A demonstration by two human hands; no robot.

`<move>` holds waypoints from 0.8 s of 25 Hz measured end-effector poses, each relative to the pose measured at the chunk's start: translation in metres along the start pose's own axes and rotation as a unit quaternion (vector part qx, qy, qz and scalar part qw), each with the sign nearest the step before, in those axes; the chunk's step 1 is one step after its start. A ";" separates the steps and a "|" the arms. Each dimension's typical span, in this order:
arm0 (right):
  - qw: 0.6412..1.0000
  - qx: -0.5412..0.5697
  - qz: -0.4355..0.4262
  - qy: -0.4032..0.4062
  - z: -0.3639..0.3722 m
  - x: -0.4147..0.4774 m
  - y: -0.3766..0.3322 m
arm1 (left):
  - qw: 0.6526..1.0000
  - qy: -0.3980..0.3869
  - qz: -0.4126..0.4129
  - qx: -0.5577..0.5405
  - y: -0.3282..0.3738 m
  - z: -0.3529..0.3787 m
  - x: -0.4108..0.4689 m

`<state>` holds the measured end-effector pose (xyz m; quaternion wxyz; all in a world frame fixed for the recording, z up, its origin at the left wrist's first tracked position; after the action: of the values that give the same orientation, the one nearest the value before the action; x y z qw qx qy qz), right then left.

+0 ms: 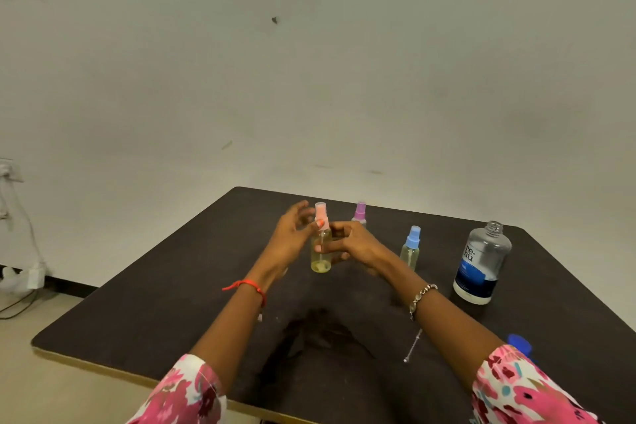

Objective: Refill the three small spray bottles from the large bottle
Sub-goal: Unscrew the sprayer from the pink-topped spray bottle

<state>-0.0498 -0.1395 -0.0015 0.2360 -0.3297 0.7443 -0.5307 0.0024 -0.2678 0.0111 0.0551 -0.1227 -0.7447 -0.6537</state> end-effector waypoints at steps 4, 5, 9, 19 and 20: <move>1.000 -0.013 0.006 -0.004 -0.005 -0.033 -0.012 | 0.994 -0.091 0.031 -0.056 0.009 0.021 -0.006; 1.000 -0.021 0.005 0.005 -0.007 -0.040 -0.013 | 0.995 -0.077 0.038 -0.059 0.013 0.026 -0.007; 0.998 -0.016 -0.010 0.058 -0.008 -0.062 -0.016 | 0.997 -0.018 0.057 -0.058 0.024 0.045 -0.013; 0.970 -0.102 0.010 0.221 0.003 -0.076 -0.019 | 0.988 0.128 0.044 0.070 0.034 0.071 -0.018; 0.969 -0.092 0.014 0.228 0.003 -0.076 -0.019 | 0.993 0.094 0.029 0.058 0.033 0.072 -0.016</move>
<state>0.0074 -0.0891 0.0153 0.0367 -0.2100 0.8284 -0.5179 0.0320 -0.1947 0.0288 0.1511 -0.0788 -0.7687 -0.6165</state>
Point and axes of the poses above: each hand's wrist, its own x-axis towards the middle knuckle, its own z-axis out of the palm, y = z × x, the point moved 3 cm from there along x, towards the middle knuckle, and after that the axes turned 14 degrees about -y, right-handed, at the moved point
